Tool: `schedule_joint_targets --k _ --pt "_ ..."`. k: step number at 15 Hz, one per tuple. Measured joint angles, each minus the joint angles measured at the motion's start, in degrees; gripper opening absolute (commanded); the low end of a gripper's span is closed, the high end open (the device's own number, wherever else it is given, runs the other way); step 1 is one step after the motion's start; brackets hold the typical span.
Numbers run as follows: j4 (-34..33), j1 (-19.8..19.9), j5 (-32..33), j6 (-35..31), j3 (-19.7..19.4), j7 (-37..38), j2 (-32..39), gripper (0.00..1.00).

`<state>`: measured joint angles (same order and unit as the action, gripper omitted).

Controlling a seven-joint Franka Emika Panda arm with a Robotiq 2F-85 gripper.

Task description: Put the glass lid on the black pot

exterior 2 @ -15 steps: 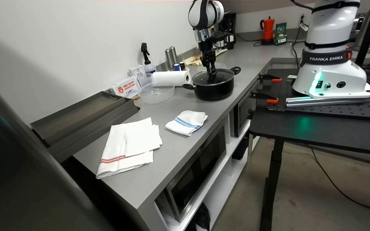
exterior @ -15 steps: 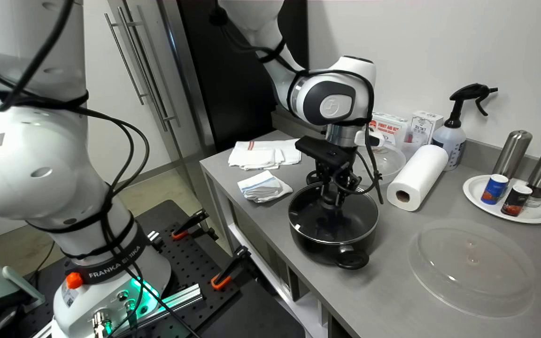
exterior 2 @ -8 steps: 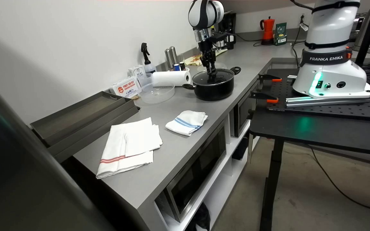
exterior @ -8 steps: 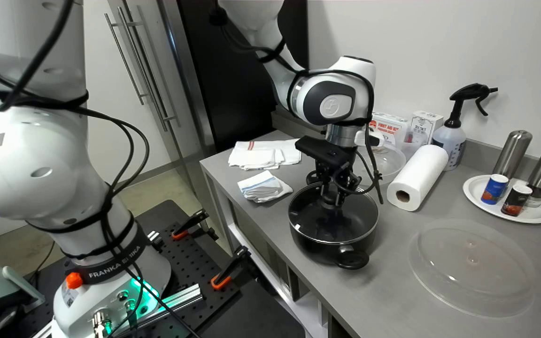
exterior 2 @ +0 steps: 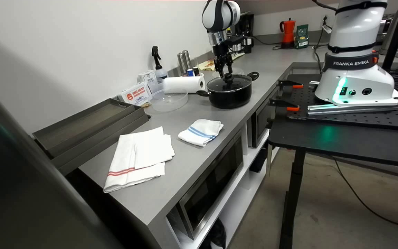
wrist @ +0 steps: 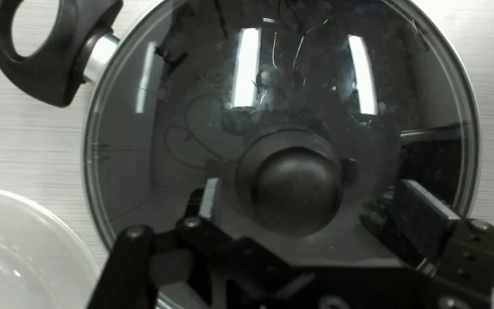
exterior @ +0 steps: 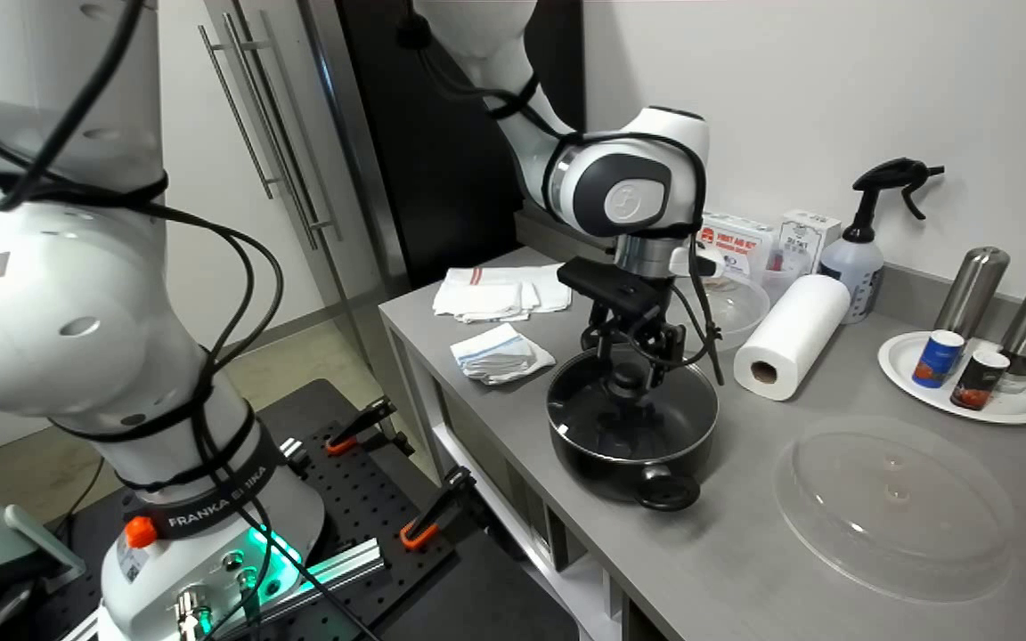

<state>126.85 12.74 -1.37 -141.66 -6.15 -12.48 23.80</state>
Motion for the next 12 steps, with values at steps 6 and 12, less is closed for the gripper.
schedule_joint_targets --k 6,12 --pt "0.0 -0.1 0.0 0.1 0.1 0.0 0.0 1.0" --pt "1.4 -0.3 0.0 0.2 0.1 0.0 -3.0 1.0"
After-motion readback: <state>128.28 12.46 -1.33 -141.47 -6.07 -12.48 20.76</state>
